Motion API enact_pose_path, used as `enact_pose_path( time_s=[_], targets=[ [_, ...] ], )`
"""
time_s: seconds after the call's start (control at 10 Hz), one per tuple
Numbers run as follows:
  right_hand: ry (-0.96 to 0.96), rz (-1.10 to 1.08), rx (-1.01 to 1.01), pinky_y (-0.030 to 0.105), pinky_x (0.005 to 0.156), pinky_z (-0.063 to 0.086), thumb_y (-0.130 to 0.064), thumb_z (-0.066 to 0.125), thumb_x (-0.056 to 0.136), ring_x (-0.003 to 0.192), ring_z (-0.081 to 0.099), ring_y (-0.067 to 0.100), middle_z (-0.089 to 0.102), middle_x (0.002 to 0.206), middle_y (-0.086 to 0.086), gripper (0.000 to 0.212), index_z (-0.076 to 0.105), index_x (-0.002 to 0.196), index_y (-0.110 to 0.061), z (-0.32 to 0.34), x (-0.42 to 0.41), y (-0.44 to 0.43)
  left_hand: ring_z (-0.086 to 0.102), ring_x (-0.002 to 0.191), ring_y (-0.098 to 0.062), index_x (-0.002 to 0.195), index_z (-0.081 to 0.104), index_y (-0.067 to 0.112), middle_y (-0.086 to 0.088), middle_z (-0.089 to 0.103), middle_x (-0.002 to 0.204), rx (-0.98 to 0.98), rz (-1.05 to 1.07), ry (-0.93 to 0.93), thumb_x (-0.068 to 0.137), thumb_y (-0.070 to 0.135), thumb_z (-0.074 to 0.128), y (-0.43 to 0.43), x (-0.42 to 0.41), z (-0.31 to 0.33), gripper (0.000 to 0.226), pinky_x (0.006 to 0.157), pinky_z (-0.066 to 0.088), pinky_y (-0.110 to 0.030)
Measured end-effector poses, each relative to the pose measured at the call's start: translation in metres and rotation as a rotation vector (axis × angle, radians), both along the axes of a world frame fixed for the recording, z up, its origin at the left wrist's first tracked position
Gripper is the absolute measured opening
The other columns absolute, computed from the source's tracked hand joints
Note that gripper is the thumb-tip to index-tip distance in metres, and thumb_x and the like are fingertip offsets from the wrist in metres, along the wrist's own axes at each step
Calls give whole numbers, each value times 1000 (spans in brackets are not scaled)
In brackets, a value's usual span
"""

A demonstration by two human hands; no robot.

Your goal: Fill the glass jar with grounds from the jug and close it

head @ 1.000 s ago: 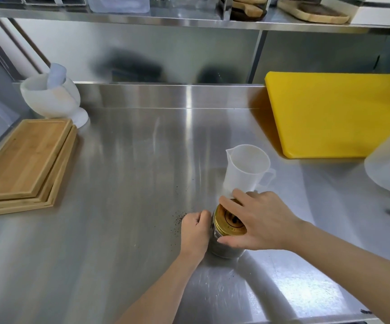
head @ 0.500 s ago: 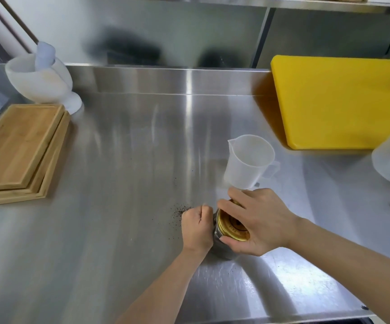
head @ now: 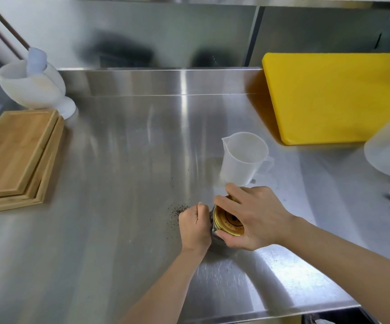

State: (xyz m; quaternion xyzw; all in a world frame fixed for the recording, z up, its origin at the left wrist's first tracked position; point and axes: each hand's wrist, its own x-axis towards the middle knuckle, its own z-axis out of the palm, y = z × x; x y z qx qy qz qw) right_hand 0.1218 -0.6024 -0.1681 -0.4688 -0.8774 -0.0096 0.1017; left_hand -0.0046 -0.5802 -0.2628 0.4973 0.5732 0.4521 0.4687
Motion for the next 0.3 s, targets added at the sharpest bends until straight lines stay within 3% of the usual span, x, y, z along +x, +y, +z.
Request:
enact_pose_path(
  time_s=[0.1, 0.2, 0.3],
  targets=[
    [10, -49, 12, 20, 55, 31, -58, 57, 71, 59, 55, 21, 61, 83, 6, 48, 56, 99, -18, -1, -3, -4, 26, 34, -9, 30, 35, 24, 8, 28, 29, 10, -58, -22, 77, 26, 35, 2, -3, 3, 48, 43, 20, -25],
    [25, -83, 37, 23, 59, 42, -63, 56, 72, 68, 60, 22, 64, 89, 5, 56, 57, 107, -18, -1, -2, -7, 29, 39, -8, 35, 37, 22, 9, 32, 35, 55, -136, 15, 82, 32, 41, 5, -9, 7, 48, 46, 26, -29],
    [124, -111, -38, 35, 82, 45, -71, 49, 72, 100, 57, 24, 59, 119, 7, 75, 37, 132, -28, 5, 2, -12, 45, 54, -20, 56, 51, 8, -5, 48, 55, 88, -192, 39, 83, 42, 48, 7, -18, 12, 43, 57, 42, -46]
  ],
)
